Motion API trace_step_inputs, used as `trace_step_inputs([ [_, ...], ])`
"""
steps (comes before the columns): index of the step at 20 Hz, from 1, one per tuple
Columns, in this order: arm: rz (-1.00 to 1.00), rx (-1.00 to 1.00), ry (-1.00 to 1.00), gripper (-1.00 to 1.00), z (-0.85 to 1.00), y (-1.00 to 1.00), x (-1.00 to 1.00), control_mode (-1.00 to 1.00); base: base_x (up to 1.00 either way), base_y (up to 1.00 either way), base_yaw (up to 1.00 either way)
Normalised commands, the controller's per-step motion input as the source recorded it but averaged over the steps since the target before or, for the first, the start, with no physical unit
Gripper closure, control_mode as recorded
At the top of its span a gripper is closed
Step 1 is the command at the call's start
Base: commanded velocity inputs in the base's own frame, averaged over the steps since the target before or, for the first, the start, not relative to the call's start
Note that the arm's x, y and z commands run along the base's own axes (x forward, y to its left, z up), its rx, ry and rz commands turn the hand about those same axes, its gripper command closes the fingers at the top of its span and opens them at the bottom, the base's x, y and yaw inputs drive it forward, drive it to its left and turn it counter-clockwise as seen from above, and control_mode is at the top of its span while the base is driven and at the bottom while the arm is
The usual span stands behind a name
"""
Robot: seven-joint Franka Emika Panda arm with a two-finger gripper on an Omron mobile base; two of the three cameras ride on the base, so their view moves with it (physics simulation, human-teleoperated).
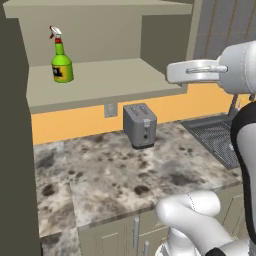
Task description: Move the cutting board and knife to the sink. Then move spray from the cabinet to the counter.
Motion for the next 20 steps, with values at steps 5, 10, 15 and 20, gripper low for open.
trace_step_inputs([
  [5, 0.03, 0.02, -0.08, -1.0, -0.08, 0.24, 0.26, -1.0, 0.0, 0.0, 0.0],
  [10, 0.02, 0.03, -0.16, -1.0, -0.09, 0.21, 0.17, -1.0, 0.0, 0.0, 0.0],
  [15, 0.02, 0.02, -0.07, -1.0, -0.12, 0.12, 0.38, -1.0, 0.0, 0.0, 0.0],
  [20, 0.04, 0.04, 0.01, -1.0, 0.0, 0.12, 0.55, -1.0, 0.0, 0.0, 0.0],
])
